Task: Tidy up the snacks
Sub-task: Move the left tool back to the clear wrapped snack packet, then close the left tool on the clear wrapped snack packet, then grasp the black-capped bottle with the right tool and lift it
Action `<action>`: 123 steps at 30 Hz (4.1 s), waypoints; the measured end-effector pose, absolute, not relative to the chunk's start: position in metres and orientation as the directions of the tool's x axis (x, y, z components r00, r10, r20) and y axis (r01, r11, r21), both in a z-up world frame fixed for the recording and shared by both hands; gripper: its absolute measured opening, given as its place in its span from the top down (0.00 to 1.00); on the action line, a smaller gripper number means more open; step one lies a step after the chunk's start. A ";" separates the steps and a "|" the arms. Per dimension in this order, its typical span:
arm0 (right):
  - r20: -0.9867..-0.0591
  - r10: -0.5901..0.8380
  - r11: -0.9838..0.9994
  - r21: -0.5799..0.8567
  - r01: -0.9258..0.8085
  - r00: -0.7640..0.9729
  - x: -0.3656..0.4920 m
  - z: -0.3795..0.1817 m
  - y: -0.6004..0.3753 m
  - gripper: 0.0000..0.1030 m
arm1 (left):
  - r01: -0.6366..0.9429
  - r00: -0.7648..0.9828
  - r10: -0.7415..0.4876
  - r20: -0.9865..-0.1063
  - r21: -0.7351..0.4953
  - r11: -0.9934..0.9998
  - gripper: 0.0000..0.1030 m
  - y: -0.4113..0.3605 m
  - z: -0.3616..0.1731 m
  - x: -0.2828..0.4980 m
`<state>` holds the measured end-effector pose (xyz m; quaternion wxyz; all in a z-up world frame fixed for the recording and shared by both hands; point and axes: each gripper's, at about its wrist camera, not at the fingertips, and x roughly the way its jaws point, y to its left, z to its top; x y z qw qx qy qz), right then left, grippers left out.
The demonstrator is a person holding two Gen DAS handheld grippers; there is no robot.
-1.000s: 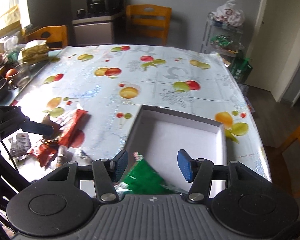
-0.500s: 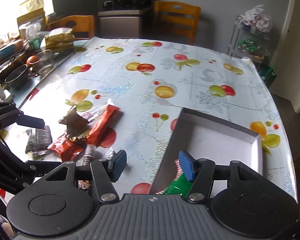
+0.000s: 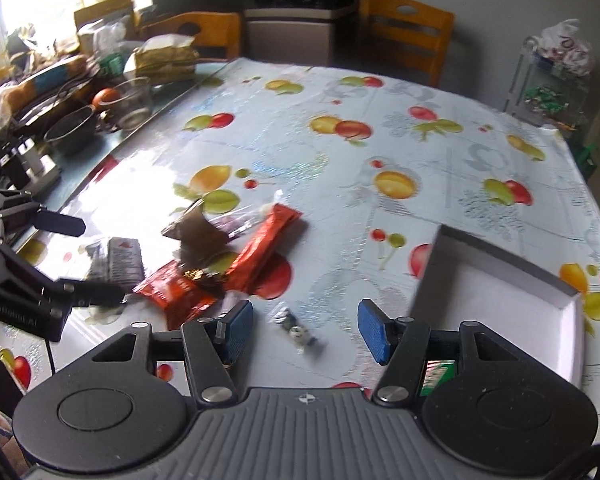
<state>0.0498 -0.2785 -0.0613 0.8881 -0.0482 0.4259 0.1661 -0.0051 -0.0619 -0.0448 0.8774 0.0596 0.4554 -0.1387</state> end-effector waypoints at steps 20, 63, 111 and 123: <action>-0.826 0.308 0.886 0.068 -0.458 0.473 0.052 -0.091 -0.227 0.43 | 0.048 0.511 -0.087 -0.855 -0.072 0.996 0.07 -0.005 -0.073 0.002; -0.860 0.262 0.900 0.054 -0.433 0.438 0.058 -0.104 -0.214 0.41 | 0.167 0.551 -0.223 -0.804 -0.155 0.974 0.44 -0.005 -0.111 0.020; -0.862 0.247 0.912 0.052 -0.408 0.443 0.068 -0.121 -0.211 0.76 | 0.305 0.582 -0.330 -0.743 -0.177 0.936 0.71 -0.002 -0.063 -0.002; -0.843 0.250 0.930 0.071 -0.361 0.477 0.067 -0.107 -0.223 0.76 | 0.323 0.547 -0.339 -0.765 -0.181 0.929 1.00 -0.009 -0.065 0.003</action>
